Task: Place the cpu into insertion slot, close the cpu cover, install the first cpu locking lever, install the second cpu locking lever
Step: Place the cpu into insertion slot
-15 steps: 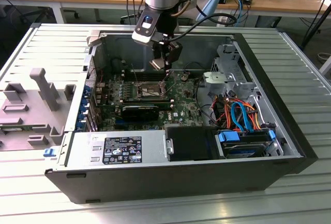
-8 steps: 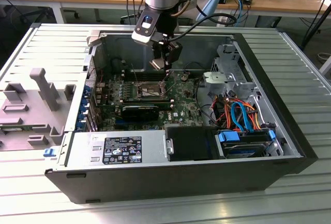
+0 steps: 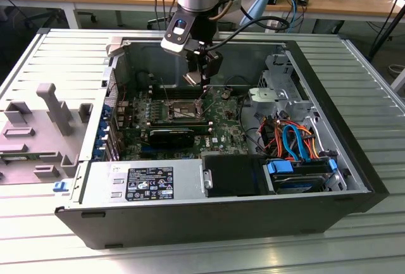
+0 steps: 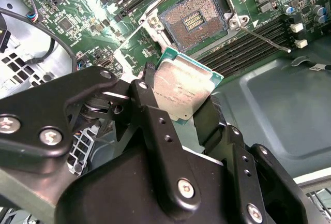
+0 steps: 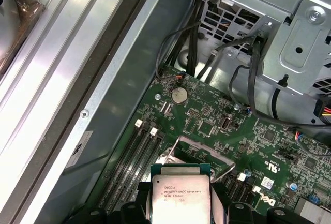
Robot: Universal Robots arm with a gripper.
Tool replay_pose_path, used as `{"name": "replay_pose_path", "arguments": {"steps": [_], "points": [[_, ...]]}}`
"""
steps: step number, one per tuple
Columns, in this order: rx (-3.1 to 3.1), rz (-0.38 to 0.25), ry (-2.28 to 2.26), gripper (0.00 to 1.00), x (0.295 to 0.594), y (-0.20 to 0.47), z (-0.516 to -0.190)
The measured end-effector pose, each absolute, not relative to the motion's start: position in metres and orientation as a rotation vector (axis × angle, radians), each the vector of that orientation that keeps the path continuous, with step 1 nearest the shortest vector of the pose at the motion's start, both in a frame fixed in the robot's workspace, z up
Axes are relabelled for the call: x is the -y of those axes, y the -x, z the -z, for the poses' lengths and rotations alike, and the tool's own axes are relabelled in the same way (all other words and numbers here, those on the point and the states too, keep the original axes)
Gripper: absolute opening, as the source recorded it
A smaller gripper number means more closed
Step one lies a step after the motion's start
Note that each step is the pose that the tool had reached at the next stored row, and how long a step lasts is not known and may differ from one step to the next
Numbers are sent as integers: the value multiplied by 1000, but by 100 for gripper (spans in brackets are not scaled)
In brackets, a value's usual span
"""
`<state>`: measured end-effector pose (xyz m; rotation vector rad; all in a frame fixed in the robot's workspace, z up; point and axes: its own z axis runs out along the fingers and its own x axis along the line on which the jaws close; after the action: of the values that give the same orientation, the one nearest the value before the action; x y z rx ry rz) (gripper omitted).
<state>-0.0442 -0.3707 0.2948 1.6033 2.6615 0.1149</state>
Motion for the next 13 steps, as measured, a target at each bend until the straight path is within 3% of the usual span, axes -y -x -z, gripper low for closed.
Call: {"name": "replay_pose_path", "arguments": {"steps": [13], "points": [[-2653, -115, -1617, 54, 371, 44, -295]]}}
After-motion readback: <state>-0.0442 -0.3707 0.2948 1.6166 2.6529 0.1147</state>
